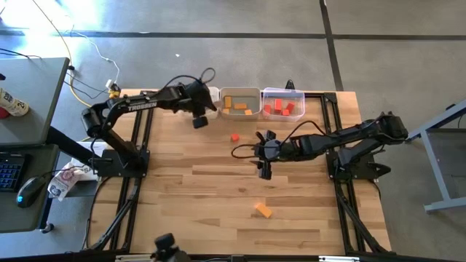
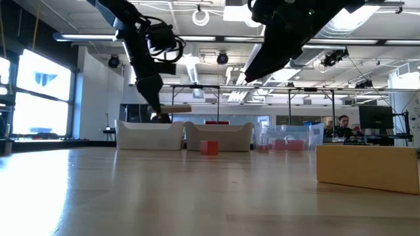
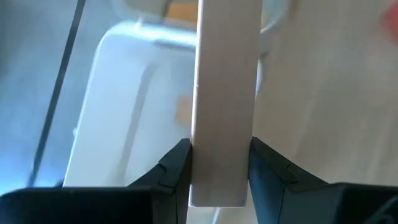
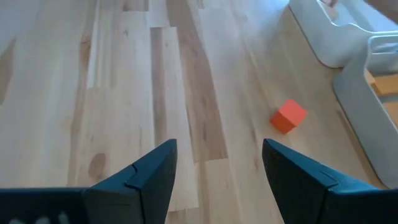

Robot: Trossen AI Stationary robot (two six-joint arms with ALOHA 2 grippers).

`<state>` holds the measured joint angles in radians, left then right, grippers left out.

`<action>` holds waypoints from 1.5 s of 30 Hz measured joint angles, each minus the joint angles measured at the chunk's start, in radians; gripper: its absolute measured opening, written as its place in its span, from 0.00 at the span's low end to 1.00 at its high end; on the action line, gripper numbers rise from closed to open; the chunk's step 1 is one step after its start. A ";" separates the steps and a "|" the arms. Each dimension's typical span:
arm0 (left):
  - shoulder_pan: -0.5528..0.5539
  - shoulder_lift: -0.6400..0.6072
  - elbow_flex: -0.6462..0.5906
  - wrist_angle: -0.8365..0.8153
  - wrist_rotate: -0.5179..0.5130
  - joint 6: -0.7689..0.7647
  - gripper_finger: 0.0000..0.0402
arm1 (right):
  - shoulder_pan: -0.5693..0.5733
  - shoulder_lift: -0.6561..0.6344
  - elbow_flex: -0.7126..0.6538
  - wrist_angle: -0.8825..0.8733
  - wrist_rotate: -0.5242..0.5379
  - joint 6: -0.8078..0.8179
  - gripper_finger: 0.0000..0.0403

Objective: Sort & place blocks by color
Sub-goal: Put the brown block into the white bin, then put the yellow block into the gray bin

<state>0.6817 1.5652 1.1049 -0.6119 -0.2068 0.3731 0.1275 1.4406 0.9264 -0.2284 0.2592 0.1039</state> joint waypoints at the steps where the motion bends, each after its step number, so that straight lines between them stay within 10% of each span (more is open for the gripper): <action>1: 0.018 -0.001 0.000 -0.012 -0.004 -0.014 0.24 | -0.008 0.000 0.000 0.000 0.000 0.004 0.56; 18: 0.176 -0.001 -0.078 -0.026 -0.013 -0.083 0.26 | -0.127 0.000 0.000 0.111 -0.039 0.007 0.56; 30: 0.182 -0.001 -0.078 0.010 -0.022 -0.159 0.47 | -0.194 0.000 0.000 0.199 -0.079 0.012 0.56; 45: 0.112 0.000 -0.073 -0.004 -0.013 -0.169 0.55 | -0.018 0.000 0.000 0.142 -0.206 0.281 0.56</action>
<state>0.7937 1.5650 1.0316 -0.6155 -0.2199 0.2043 0.1097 1.4406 0.9264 -0.0864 0.0535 0.3852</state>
